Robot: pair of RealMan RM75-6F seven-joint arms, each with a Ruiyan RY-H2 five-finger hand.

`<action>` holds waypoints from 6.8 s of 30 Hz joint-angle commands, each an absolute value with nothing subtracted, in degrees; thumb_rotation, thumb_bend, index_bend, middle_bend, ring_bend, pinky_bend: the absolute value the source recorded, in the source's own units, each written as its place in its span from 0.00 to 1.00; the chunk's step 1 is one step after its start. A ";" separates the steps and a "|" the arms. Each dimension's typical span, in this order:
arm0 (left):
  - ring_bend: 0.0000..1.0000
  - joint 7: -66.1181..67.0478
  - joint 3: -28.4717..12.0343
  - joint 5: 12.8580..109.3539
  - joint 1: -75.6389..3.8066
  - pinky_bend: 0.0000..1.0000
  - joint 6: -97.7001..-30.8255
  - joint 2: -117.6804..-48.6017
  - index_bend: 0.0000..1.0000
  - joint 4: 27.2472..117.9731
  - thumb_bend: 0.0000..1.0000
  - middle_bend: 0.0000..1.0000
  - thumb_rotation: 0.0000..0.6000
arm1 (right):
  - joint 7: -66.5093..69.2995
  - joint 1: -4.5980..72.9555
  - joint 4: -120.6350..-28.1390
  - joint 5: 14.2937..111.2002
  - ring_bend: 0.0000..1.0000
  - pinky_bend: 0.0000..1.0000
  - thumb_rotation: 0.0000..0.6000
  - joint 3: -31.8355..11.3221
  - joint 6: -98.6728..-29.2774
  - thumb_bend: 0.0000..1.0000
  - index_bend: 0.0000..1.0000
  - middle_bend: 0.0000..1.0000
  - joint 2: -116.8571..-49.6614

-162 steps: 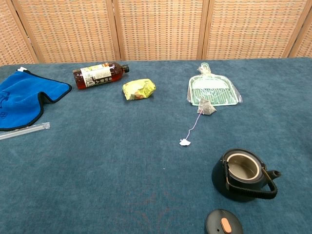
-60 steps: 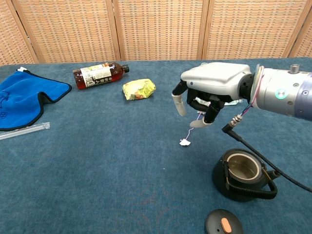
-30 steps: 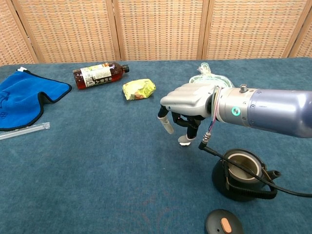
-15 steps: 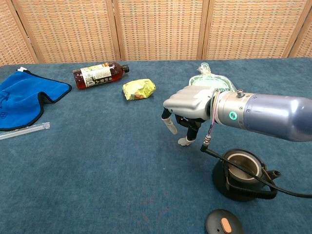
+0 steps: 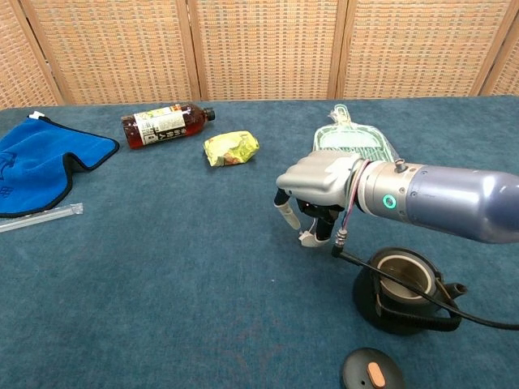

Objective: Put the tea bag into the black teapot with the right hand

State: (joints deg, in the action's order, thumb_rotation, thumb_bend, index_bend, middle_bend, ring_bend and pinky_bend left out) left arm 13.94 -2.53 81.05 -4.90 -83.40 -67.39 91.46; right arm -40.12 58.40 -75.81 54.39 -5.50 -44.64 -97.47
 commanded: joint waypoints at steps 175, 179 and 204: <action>0.00 15.47 -1.97 81.41 -4.51 0.00 -83.88 -67.04 0.00 93.07 0.35 0.00 1.00 | 14.64 36.90 -101.90 101.67 0.96 0.97 0.86 -0.34 -69.89 0.62 0.68 0.96 -58.18; 0.00 15.48 -1.87 81.47 -4.52 0.00 -83.76 -67.11 0.00 93.03 0.35 0.00 1.00 | 15.04 36.16 -101.53 102.08 0.96 0.97 0.85 0.14 -70.34 0.62 0.68 0.96 -58.18; 0.00 15.59 -1.81 81.83 -4.43 0.00 -84.05 -67.09 0.00 93.39 0.35 0.00 1.00 | 16.64 34.40 -99.17 103.77 0.96 0.97 0.85 2.25 -69.51 0.63 0.68 0.96 -59.26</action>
